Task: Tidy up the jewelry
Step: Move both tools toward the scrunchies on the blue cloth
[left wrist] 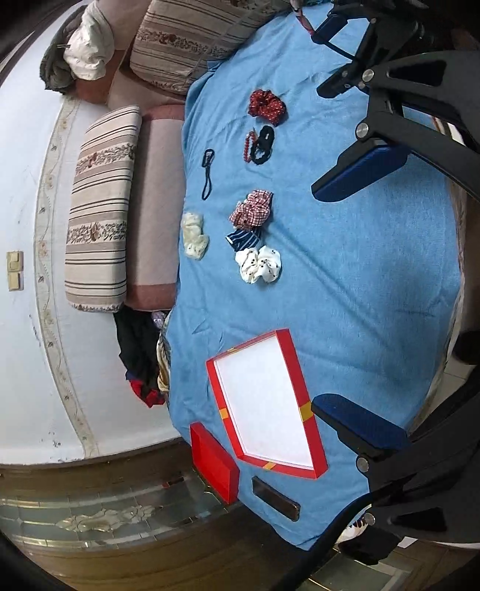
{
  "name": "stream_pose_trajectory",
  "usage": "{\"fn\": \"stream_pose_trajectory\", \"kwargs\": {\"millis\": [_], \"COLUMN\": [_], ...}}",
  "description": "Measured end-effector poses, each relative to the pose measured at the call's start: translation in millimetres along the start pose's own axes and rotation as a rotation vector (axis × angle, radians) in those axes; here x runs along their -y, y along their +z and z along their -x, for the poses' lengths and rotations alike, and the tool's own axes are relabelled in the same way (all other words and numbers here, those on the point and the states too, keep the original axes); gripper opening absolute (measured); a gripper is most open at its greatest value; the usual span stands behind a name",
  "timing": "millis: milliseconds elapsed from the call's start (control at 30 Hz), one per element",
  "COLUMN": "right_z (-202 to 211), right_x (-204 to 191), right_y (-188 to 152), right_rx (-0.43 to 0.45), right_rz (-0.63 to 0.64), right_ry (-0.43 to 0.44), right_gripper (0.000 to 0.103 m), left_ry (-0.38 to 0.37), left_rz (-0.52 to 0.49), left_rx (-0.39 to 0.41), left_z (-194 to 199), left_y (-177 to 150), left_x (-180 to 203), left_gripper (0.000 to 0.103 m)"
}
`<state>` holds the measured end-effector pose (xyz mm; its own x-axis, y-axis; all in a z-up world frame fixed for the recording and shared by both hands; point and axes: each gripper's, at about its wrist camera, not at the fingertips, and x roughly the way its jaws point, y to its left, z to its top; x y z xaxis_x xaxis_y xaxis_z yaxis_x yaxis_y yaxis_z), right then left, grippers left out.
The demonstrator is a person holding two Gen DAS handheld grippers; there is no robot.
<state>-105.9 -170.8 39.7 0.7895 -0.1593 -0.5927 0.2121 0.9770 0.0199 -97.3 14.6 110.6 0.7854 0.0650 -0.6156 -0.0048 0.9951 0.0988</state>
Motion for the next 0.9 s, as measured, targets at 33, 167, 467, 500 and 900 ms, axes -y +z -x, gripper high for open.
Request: {"fn": "stream_pose_trajectory", "kwargs": {"millis": [33,167,467,500,900], "right_z": [-1.0,-6.7,-52.1,-56.1,-106.1], "right_x": [-0.2,7.4,25.2,24.5,23.9], "right_y": [-0.4,1.5,9.7,10.3,21.7], "right_rx": [-0.001,-0.008,-0.125,-0.131,-0.202], "right_rz": [0.007,-0.009,-0.045,-0.034,0.013], "right_ry": [0.005,0.008,0.008,0.013,0.077], "right_gripper": [0.094,0.095,0.094,0.093,0.084], "left_ry": [0.006,-0.002,-0.044,-0.049,-0.177], "left_rz": [-0.004,-0.014,-0.027,-0.023,0.034], "left_rx": [0.002,-0.034,-0.094,-0.103,-0.244], "left_z": [-1.8,-20.5,-74.8,-80.3,-155.6], "left_y": [0.0,2.9,24.8,27.0,54.3], "left_x": [1.0,8.8,7.2,4.3,-0.1], "left_gripper": [0.103,0.103,0.103,0.103,0.091]}}
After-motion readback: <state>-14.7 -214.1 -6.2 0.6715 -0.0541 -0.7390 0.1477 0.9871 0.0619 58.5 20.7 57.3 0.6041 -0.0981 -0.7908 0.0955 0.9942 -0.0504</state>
